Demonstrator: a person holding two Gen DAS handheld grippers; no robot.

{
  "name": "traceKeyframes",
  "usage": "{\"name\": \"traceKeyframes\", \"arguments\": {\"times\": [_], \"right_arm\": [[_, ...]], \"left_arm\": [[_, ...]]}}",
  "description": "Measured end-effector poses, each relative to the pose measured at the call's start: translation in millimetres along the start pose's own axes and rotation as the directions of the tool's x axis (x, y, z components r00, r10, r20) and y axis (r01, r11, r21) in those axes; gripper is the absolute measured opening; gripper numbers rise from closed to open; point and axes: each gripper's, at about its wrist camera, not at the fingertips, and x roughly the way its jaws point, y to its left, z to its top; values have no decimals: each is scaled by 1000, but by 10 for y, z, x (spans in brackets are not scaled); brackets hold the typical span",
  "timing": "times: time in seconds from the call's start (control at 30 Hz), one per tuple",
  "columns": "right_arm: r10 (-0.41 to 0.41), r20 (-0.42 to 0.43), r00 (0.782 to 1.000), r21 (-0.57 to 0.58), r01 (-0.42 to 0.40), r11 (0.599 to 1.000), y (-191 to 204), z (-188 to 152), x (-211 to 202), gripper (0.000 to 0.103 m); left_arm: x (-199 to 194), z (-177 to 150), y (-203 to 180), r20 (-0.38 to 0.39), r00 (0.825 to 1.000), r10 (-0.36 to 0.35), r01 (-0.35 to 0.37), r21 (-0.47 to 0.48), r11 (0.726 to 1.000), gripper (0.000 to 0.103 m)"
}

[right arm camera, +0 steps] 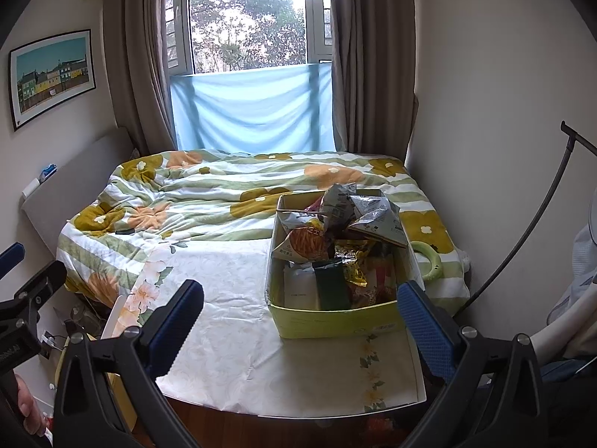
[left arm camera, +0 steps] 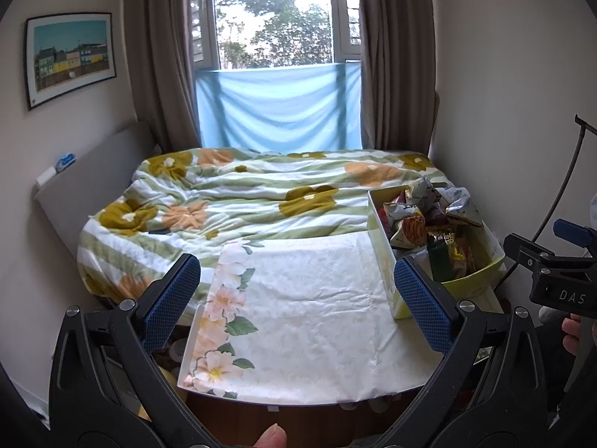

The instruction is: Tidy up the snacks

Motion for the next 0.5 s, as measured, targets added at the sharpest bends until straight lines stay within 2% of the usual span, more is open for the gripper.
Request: {"name": "traceKeyframes", "arguments": {"times": [0.2, 0.5], "right_arm": [[-2, 0, 1000, -1, 2, 1000, -9, -1, 4, 103], [-12, -2, 1000, 18, 12, 1000, -14, -23, 21, 103]], "left_arm": [[-80, 10, 5, 32, 999, 5, -5, 5, 1000, 103], [-44, -1, -20, 12, 1000, -27, 27, 9, 1000, 103]]}}
